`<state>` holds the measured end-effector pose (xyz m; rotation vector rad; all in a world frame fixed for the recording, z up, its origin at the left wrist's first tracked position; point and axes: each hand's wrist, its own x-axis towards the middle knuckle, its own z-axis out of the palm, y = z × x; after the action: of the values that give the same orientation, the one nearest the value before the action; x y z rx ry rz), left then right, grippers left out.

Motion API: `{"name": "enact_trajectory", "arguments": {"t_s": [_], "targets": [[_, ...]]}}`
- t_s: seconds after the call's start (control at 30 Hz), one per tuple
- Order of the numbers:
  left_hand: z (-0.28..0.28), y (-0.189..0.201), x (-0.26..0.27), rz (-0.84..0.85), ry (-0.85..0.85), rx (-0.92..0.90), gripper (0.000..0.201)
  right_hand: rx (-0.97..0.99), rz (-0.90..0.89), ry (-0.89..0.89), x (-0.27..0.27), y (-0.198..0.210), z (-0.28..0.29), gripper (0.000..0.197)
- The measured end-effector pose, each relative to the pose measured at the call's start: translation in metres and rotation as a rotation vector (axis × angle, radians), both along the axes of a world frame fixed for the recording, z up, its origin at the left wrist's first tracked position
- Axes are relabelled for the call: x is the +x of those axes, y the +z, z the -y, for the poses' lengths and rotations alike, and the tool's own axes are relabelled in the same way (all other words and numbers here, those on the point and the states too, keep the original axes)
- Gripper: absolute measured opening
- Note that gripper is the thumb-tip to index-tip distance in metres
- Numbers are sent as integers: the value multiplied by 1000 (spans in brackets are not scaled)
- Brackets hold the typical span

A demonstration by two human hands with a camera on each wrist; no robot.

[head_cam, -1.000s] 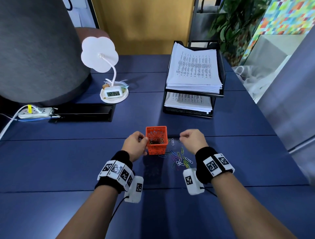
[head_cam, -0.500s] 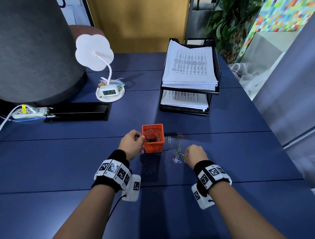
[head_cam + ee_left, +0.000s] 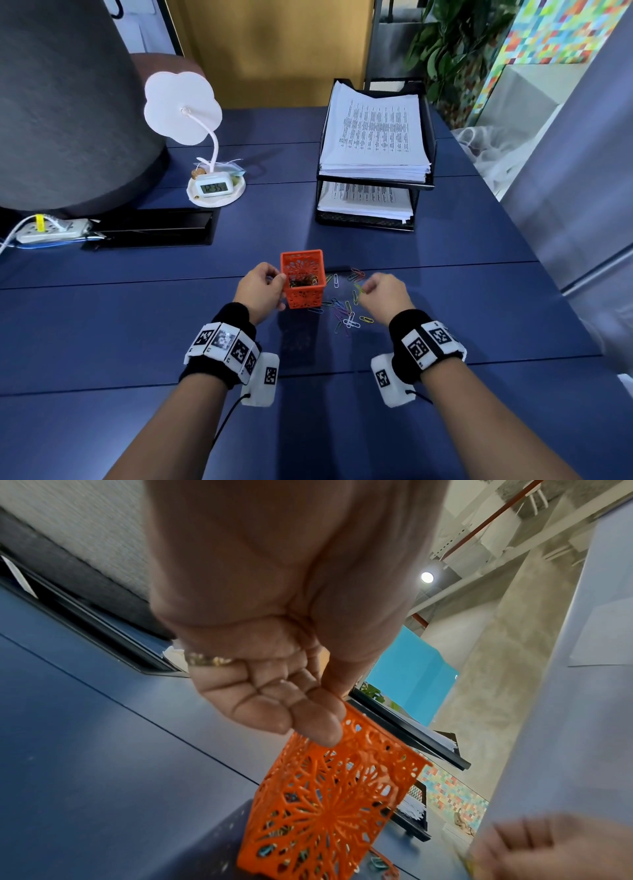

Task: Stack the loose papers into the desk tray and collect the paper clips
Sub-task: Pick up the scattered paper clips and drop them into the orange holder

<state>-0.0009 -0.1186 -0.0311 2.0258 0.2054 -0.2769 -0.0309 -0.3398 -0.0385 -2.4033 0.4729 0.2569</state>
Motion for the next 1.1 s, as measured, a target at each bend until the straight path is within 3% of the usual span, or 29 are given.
{"name": "enact_trajectory", "arguments": {"t_s": [0.13, 0.27, 0.43, 0.7, 0.93, 1.1], "targets": [[0, 3, -1, 2, -9, 17, 17, 226, 201, 17, 17, 29, -18, 5], [0, 2, 0, 2, -12, 25, 17, 466, 234, 54, 33, 40, -33, 7], [-1, 3, -1, -11, -17, 12, 17, 446, 194, 21, 47, 26, -26, 14], [-6, 1, 2, -3, -11, 25, 16, 31, 46, 34, 52, -12, -2, 24], [-13, -2, 7, 3, -3, 30, 15, -212, -182, 343, 59, -28, -10, 60], [-14, -2, 8, 4, -2, 34, 16, -372, -251, 558, 56, -36, -13, 52]]}}
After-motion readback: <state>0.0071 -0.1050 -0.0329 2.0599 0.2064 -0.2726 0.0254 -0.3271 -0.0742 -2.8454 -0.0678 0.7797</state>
